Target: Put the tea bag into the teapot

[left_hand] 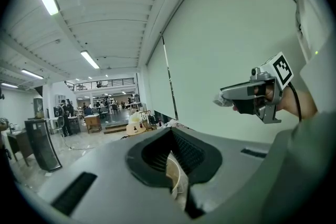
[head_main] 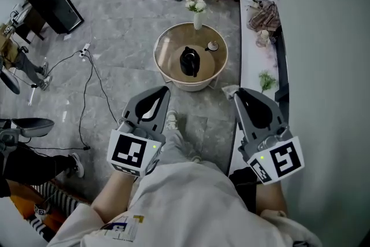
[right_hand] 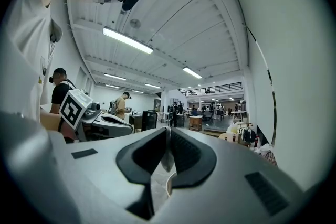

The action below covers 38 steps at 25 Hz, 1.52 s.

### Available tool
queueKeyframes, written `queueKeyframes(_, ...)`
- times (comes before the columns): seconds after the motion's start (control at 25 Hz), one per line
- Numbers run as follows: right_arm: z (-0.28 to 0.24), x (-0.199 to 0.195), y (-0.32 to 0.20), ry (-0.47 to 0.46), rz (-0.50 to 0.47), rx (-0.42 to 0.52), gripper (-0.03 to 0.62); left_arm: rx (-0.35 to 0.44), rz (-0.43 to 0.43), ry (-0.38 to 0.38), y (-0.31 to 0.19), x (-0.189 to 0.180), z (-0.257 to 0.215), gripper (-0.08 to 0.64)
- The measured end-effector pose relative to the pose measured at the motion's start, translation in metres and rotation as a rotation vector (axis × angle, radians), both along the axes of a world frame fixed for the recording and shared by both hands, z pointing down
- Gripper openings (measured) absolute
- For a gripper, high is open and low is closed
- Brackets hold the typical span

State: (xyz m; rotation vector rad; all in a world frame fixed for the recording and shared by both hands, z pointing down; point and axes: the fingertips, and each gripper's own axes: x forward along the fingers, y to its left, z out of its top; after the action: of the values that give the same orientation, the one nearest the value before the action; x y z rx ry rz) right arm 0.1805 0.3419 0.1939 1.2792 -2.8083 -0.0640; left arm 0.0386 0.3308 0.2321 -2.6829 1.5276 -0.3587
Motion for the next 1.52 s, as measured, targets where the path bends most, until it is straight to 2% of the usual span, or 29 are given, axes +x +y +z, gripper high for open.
queueKeyframes(0.16, 0.006, -0.007, -0.019, 0.004, 0.015, -0.004, 0.029, 0.021, 0.01, -0.027, -0.021, -0.006, 0.007, 0.008)
queueKeyframes(0.92, 0.025, -0.054, -0.168, 0.028, 0.044, -0.074, 0.028, -0.057, 0.079, -0.001, -0.173, -0.041, 0.029, 0.008)
queueKeyframes(1.52, 0.021, -0.136, -0.306, 0.054, 0.09, -0.088, 0.028, -0.053, 0.145, 0.002, -0.314, -0.114, 0.026, 0.008)
